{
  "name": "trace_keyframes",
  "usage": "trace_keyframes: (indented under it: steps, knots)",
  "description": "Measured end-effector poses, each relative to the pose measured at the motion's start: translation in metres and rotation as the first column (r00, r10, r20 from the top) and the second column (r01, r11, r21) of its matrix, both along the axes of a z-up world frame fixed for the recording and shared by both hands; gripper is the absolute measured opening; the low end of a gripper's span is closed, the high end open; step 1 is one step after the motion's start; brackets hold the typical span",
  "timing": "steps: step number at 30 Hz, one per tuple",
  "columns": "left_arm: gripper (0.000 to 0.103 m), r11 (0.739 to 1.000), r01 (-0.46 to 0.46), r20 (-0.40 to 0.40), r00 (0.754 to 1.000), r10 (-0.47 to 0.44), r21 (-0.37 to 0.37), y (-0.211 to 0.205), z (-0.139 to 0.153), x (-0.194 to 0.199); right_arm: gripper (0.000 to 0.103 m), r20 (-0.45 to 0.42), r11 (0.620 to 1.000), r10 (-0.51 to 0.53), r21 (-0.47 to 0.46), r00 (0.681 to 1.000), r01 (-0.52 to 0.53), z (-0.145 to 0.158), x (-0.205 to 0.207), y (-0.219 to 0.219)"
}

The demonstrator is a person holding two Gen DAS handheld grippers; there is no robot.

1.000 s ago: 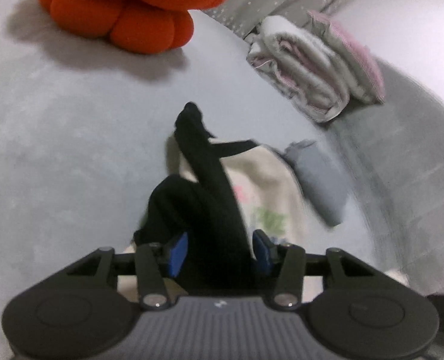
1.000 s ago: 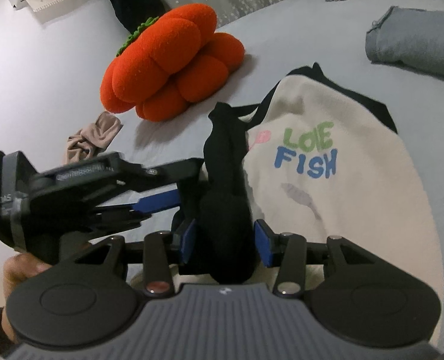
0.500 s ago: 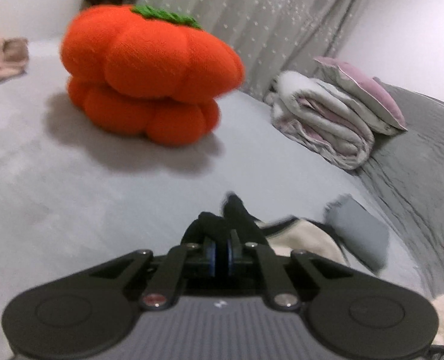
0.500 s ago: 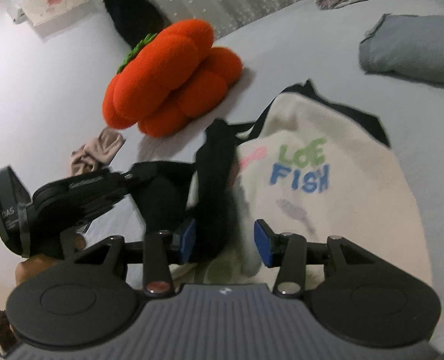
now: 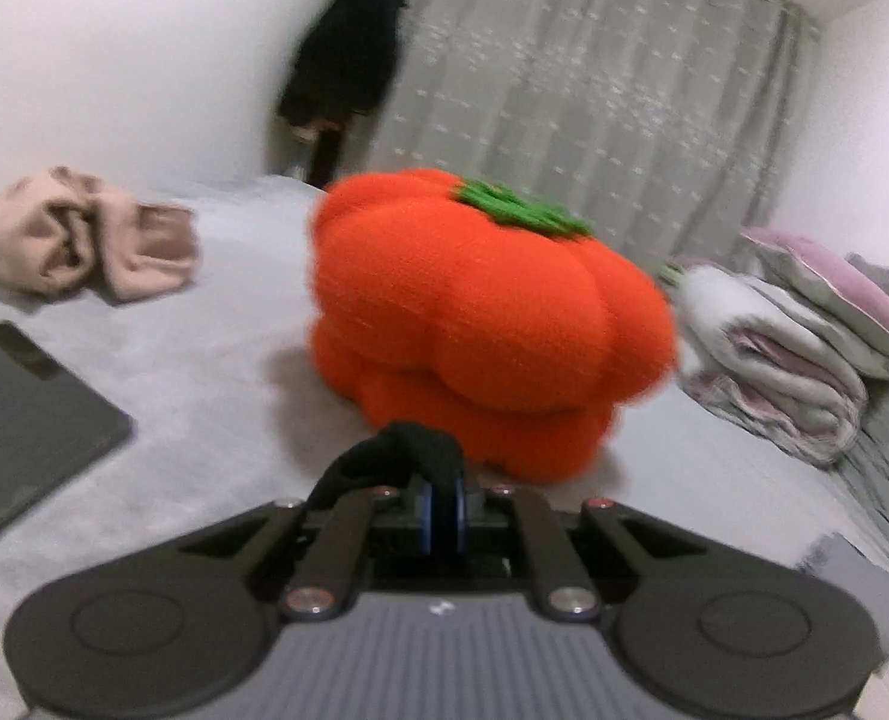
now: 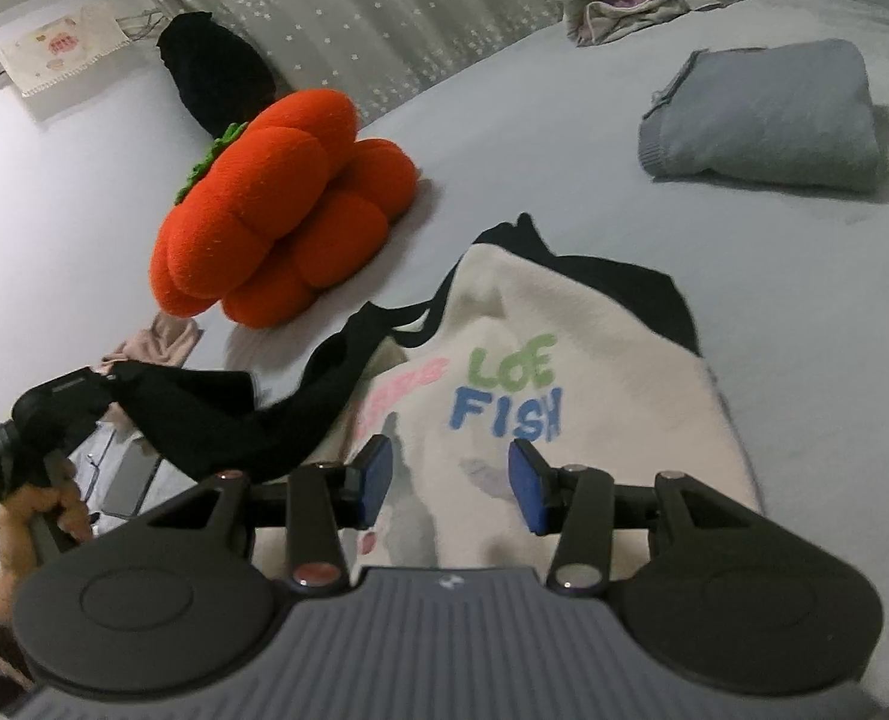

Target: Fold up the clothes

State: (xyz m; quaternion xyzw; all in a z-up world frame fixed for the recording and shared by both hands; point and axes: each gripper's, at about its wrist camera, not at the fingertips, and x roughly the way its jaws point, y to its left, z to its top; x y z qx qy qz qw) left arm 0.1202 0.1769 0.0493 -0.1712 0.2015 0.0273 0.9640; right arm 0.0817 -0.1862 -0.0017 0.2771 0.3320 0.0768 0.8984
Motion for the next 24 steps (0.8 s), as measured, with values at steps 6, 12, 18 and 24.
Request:
trace_keyframes:
  steps: [6, 12, 18, 24]
  knots:
    - [0.006, 0.994, -0.105, -0.014, 0.994, 0.105, 0.005, 0.050, -0.008, 0.022, 0.047, -0.013, 1.000, -0.014, -0.008, 1.000, 0.014, -0.004, 0.002, -0.005]
    - [0.006, 0.981, -0.192, -0.028, 0.981, 0.192, -0.004, 0.070, -0.020, 0.033, 0.047, -0.027, 0.999, -0.013, -0.038, 1.000, 0.012, -0.008, 0.004, -0.005]
    - [0.006, 0.974, -0.221, -0.135, 0.965, 0.225, 0.041, 0.067, -0.047, 0.044, 0.047, -0.028, 0.998, -0.038, -0.058, 0.999, 0.036, -0.008, 0.005, -0.015]
    - [0.038, 0.970, -0.241, -0.234, 0.942, 0.241, 0.027, 0.057, -0.069, 0.039, 0.047, -0.037, 0.993, -0.112, -0.043, 0.993, 0.110, -0.008, 0.004, -0.035]
